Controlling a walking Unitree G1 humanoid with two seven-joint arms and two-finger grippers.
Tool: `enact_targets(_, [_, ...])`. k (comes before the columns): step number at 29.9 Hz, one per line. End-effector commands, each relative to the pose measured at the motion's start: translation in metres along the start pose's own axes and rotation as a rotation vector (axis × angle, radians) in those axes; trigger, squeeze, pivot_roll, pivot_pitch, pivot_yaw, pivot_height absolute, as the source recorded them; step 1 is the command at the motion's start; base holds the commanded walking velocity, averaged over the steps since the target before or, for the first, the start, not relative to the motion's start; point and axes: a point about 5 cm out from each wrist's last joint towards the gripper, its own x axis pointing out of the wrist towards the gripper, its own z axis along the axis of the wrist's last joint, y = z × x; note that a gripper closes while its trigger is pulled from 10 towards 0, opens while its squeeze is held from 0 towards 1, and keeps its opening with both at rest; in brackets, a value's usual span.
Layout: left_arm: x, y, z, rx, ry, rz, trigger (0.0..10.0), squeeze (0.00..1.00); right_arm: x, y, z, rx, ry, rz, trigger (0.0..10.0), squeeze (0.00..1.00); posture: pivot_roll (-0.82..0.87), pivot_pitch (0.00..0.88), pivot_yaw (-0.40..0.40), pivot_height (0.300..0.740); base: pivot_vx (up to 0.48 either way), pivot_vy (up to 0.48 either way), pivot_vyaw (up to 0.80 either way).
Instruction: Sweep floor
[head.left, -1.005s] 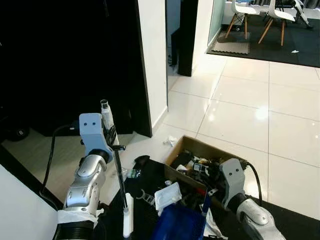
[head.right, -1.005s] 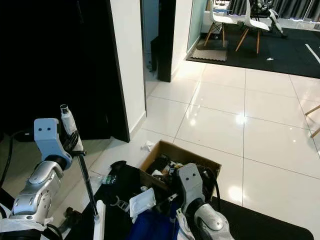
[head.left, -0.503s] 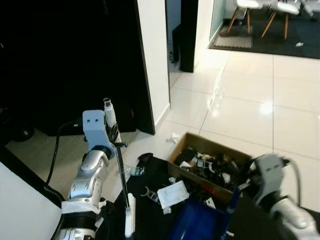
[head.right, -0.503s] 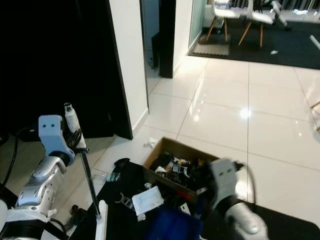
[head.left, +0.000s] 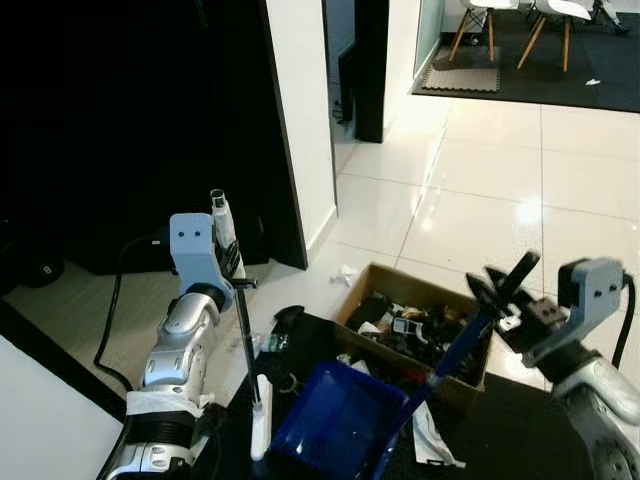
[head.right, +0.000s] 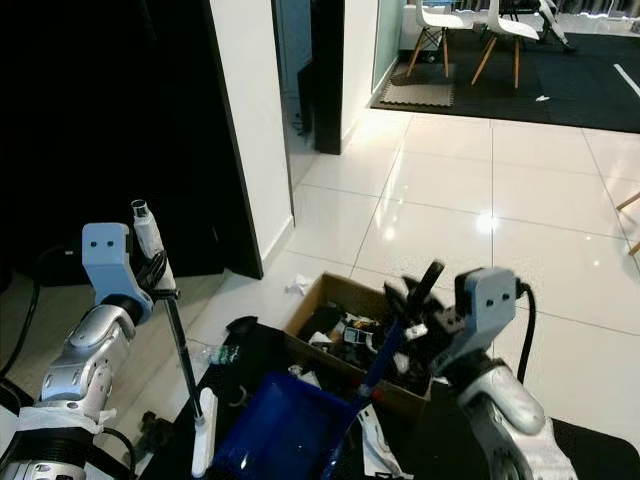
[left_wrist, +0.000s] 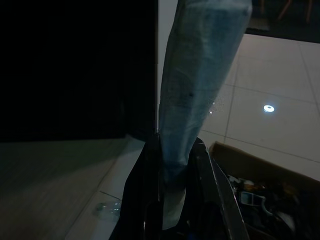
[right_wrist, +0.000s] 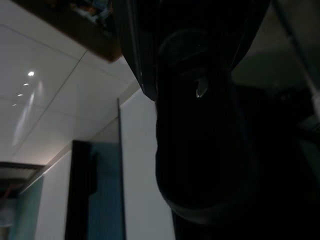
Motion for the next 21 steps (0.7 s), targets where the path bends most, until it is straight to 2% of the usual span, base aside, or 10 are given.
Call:
enact_targets(1, [-0.0027, 0.0049, 0.0026, 0.028, -0.026, 0.018, 10.0, 0.0, 0.0009, -0.0019, 0.0018, 0.016, -0.018, -0.011, 10.0, 0.0, -0.07, 0.12, 0.092, 0.74, 0.0, 0.0, 0.0])
enact_targets(6, [-0.0036, 0.0072, 0.0031, 0.025, -0.034, 0.032, 10.0, 0.0, 0.0015, 0.0013, -0.0008, 0.033, 0.004, 0.007, 10.0, 0.0, -0.07, 0.118, 0.087, 0.74, 0.0, -0.057, 0.0])
enact_targets(21, [-0.0023, 0.0062, 0.0028, 0.021, -0.034, 0.03, 10.0, 0.0, 0.0007, 0.0045, -0.0026, 0.052, 0.02, 0.022, 10.0, 0.0, -0.07, 0.118, 0.09, 0.74, 0.0, -0.449, 0.0])
